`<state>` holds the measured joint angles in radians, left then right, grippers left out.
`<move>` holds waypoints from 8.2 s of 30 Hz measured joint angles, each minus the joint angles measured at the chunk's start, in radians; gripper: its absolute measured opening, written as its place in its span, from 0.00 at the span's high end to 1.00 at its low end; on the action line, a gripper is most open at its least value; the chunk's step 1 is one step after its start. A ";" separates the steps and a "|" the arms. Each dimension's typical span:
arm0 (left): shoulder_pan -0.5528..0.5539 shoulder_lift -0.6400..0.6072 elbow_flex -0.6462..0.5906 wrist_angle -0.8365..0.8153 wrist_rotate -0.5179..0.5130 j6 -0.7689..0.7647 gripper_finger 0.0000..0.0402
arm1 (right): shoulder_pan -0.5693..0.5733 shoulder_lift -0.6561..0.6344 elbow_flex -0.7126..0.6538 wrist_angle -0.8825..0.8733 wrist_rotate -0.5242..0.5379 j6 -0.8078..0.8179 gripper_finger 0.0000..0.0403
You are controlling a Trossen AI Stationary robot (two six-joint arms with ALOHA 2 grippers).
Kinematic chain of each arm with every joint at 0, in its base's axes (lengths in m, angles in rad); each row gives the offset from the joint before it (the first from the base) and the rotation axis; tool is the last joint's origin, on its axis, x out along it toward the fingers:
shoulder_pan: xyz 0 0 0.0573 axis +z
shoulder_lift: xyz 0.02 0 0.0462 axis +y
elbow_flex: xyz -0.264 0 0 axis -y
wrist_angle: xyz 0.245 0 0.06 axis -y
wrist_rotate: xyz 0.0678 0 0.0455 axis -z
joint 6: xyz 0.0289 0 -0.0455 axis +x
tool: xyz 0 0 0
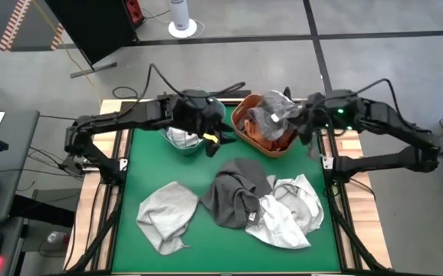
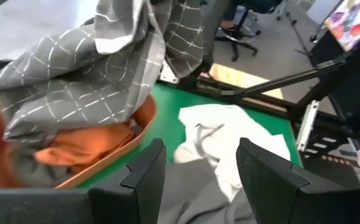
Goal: Sort towels by color in basket
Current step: Put the gray patterned towel into the orange bin
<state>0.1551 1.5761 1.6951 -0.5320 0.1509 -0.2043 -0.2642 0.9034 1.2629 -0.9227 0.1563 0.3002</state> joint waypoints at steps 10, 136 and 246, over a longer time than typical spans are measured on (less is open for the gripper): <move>-0.004 -0.034 0.000 0.023 -0.003 0.010 0.54 | 0.135 -0.041 0.000 0.339 -0.161 -0.128 0.93; 0.035 0.254 0.000 0.417 -0.236 0.086 0.54 | -0.408 0.329 0.221 -0.143 -0.427 -0.065 0.34; 0.203 -0.265 0.000 -0.017 -0.287 0.132 0.65 | 0.071 0.821 -0.119 0.409 -0.022 -0.073 0.79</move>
<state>0.3576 1.3114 1.6947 -0.5486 -0.1363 -0.0726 -0.1932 1.7246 1.1442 -0.5139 0.1341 0.2276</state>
